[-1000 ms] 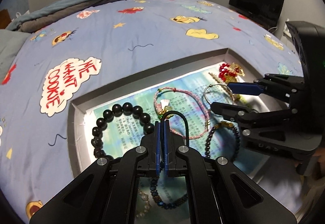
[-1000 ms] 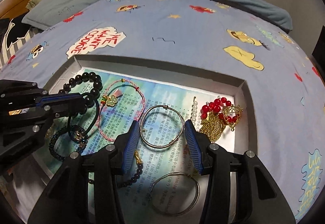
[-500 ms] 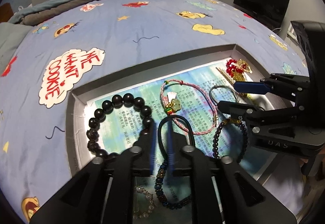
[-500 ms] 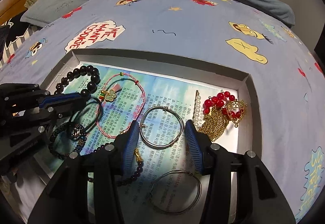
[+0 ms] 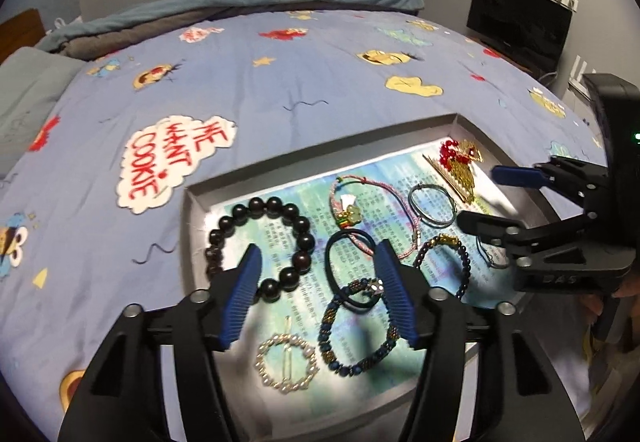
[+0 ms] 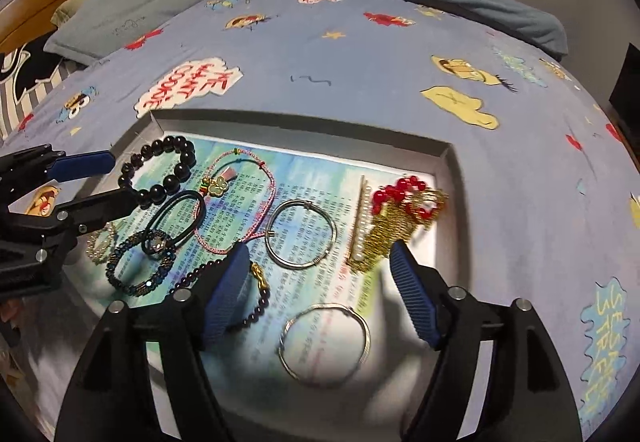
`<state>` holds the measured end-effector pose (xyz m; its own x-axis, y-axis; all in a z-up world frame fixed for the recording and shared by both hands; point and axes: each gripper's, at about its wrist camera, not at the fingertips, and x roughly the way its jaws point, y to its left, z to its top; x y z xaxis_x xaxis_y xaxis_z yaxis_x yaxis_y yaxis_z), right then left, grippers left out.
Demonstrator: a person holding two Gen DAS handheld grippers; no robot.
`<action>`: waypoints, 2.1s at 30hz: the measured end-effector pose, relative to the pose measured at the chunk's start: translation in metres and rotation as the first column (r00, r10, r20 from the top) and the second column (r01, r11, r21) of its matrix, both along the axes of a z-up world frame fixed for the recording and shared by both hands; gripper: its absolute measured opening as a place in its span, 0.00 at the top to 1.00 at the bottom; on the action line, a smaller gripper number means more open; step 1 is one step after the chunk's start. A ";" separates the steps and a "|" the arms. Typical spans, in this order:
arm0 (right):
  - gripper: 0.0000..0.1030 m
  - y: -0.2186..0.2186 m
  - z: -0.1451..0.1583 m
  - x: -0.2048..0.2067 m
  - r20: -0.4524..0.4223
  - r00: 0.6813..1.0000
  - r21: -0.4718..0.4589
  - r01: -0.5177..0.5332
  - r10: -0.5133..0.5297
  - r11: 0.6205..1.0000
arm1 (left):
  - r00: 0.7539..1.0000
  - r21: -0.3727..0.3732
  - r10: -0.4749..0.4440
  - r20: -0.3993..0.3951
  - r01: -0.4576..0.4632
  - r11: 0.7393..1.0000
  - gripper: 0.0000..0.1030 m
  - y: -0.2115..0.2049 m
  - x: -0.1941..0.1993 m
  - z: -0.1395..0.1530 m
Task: Organize jewelry
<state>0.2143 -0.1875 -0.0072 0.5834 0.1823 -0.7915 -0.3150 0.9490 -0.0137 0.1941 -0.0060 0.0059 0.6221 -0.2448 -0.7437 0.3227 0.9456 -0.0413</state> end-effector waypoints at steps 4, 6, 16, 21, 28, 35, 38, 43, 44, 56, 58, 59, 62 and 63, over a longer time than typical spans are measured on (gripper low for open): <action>0.18 -0.009 0.014 -0.013 0.023 1.000 0.023 0.013 -0.013 1.000 | 1.000 0.010 0.018 0.015 -0.018 1.000 0.27 0.004 -0.009 0.009; 0.12 -0.014 0.021 -0.022 0.035 0.999 0.032 0.022 -0.023 0.999 | 0.999 0.015 0.036 0.032 -0.037 0.999 0.20 0.007 -0.017 0.014; 0.06 -0.033 0.053 -0.077 0.108 0.994 0.065 0.028 -0.035 0.998 | 0.994 0.048 0.093 0.064 -0.096 0.994 0.08 0.017 -0.068 0.037; 0.05 -0.041 0.062 -0.105 0.130 0.989 0.082 0.065 -0.075 0.995 | 0.989 0.112 0.123 0.081 -0.132 0.985 0.08 0.012 -0.099 0.044; 0.05 -0.041 0.077 -0.141 0.166 0.981 0.089 0.085 -0.099 0.992 | 0.983 0.061 0.171 0.066 -0.175 0.983 0.07 0.019 -0.133 0.054; 0.05 -0.049 0.080 -0.162 0.123 0.980 0.093 0.143 -0.154 0.985 | 0.971 0.099 0.218 0.094 -0.227 0.969 0.05 0.014 -0.161 0.057; 0.05 -0.053 0.073 -0.170 0.117 0.976 0.102 0.171 -0.183 0.980 | 0.977 0.069 0.206 0.054 -0.210 0.975 0.05 0.009 -0.164 0.048; 0.05 -0.049 0.068 -0.176 0.132 0.974 0.081 0.172 -0.182 0.982 | 0.978 0.076 0.199 0.067 -0.204 0.976 0.05 -0.003 -0.165 0.042; 0.05 -0.047 0.068 -0.176 0.139 0.975 0.076 0.165 -0.175 0.983 | 0.976 0.077 0.202 0.077 -0.208 0.975 0.05 -0.004 -0.165 0.043; 0.05 -0.039 0.073 -0.182 0.181 0.971 0.072 0.143 -0.154 0.987 | 0.967 0.056 0.207 0.145 -0.217 0.975 0.05 -0.005 -0.170 0.057; 0.05 -0.039 0.073 -0.182 0.182 0.971 0.073 0.143 -0.154 0.987 | 0.967 0.057 0.208 0.148 -0.218 0.974 0.05 -0.005 -0.171 0.057; 0.05 -0.039 0.073 -0.182 0.184 0.971 0.072 0.143 -0.154 0.987 | 0.967 0.056 0.208 0.149 -0.218 0.974 0.05 -0.005 -0.171 0.057; 0.05 -0.038 0.074 -0.183 0.187 0.970 0.069 0.143 -0.154 0.987 | 0.967 0.058 0.208 0.146 -0.218 0.974 0.05 -0.006 -0.172 0.058; 0.05 -0.037 0.074 -0.184 0.187 0.970 0.069 0.143 -0.153 0.987 | 0.968 0.060 0.207 0.145 -0.218 0.974 0.05 -0.006 -0.172 0.058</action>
